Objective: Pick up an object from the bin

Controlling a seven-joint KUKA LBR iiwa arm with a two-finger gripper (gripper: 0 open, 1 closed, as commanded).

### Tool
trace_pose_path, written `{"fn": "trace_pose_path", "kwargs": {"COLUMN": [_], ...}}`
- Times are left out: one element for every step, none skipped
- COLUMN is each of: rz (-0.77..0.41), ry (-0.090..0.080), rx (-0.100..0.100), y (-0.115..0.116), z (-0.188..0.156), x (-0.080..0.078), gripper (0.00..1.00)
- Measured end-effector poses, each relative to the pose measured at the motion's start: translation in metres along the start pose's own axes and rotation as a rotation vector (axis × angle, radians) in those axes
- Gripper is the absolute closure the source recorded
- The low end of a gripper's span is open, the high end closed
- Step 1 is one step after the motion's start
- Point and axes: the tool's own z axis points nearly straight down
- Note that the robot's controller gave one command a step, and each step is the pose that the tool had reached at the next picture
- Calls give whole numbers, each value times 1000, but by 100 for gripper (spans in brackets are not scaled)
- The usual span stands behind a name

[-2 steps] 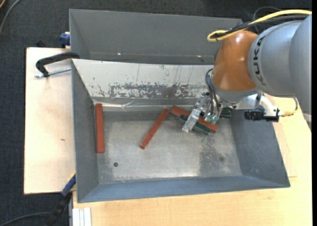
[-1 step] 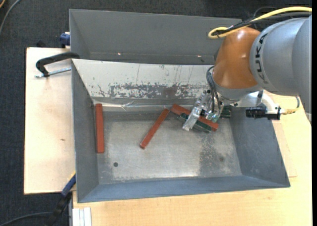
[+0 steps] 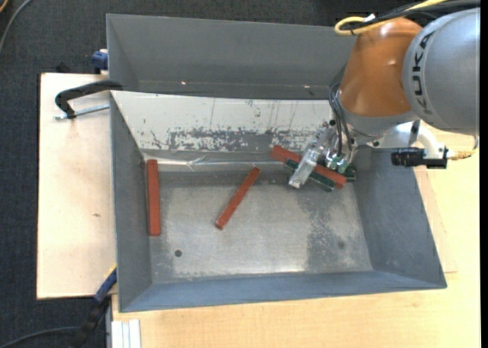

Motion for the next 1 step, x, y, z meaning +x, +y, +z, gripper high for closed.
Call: {"fn": "trace_pose_path", "kwargs": {"rz": [-2], "ry": [2], "rx": [1], "y": [2], "z": [-20], "x": [-1], "gripper": [100]}}
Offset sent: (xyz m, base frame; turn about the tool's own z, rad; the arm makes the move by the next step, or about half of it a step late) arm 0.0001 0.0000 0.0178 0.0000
